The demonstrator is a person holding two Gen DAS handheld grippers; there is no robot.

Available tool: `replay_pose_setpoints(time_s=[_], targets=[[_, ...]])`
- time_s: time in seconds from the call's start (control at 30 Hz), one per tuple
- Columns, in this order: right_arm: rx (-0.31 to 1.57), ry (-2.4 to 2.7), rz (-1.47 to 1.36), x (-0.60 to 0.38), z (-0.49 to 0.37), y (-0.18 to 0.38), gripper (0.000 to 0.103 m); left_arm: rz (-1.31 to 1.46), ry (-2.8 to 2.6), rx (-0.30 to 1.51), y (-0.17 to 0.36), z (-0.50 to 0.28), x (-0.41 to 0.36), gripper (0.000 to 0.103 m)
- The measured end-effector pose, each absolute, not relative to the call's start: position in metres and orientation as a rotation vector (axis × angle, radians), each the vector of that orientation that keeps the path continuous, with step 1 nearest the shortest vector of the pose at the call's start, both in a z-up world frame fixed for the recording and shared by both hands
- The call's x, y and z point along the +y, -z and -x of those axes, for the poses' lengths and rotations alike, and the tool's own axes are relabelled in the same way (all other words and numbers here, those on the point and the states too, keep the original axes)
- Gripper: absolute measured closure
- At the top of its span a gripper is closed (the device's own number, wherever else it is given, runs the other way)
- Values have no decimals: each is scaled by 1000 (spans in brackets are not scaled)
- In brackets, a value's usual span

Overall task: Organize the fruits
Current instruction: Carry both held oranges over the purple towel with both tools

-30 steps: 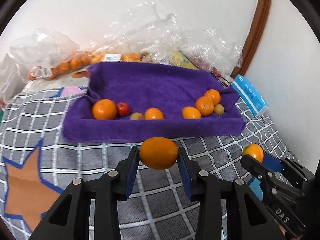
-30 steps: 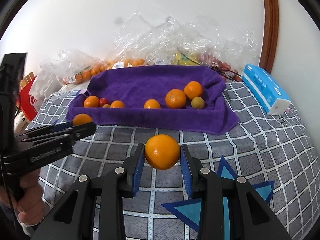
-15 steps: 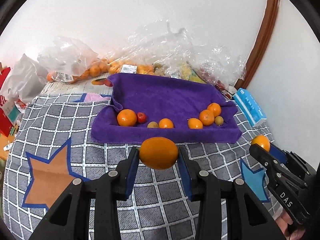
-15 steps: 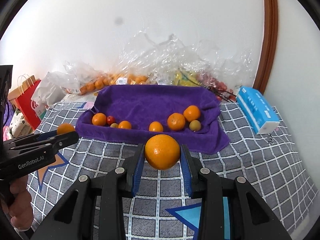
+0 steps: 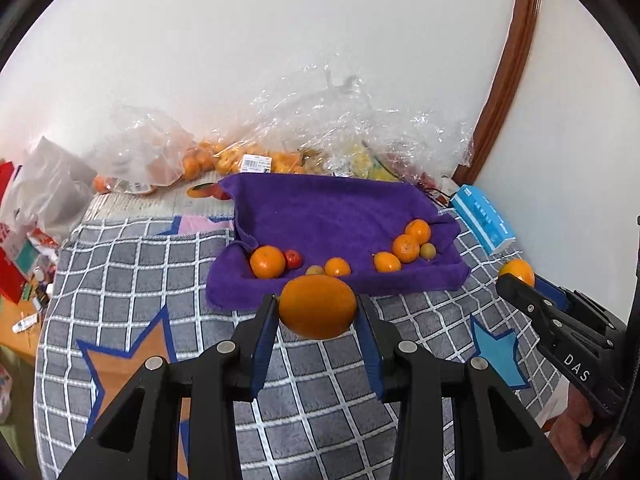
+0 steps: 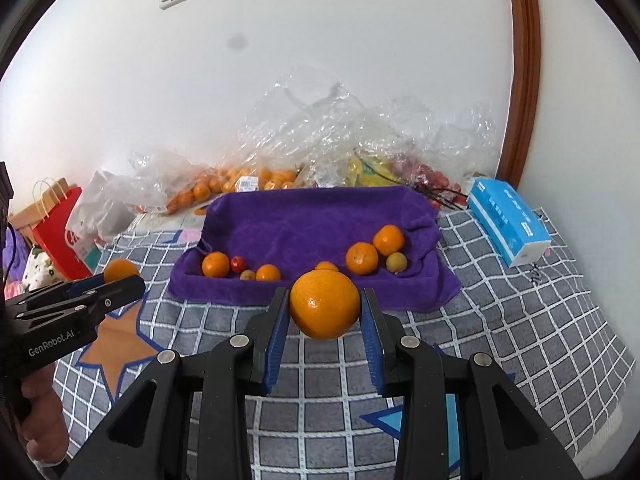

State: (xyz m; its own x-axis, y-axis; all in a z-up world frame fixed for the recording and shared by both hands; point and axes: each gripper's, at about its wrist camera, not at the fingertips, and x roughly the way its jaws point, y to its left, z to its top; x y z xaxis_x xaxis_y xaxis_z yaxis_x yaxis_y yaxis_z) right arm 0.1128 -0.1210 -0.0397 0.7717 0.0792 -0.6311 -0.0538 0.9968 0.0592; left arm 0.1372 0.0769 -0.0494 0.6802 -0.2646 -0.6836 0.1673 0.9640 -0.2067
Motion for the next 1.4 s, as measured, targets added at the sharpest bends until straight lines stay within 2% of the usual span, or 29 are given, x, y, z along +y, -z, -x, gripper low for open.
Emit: replay_pose_setpoints(time_s=[0.4, 1.1, 1.4], targets=[[647, -21, -46, -113, -145, 4, 68, 59, 303, 782, 17, -180, 80, 66], [615, -127, -14, -144, -111, -24, 68, 106, 205, 706, -20, -133, 40, 66], [616, -166, -24, -149, -127, -28, 68, 107, 170, 693, -30, -139, 36, 66]])
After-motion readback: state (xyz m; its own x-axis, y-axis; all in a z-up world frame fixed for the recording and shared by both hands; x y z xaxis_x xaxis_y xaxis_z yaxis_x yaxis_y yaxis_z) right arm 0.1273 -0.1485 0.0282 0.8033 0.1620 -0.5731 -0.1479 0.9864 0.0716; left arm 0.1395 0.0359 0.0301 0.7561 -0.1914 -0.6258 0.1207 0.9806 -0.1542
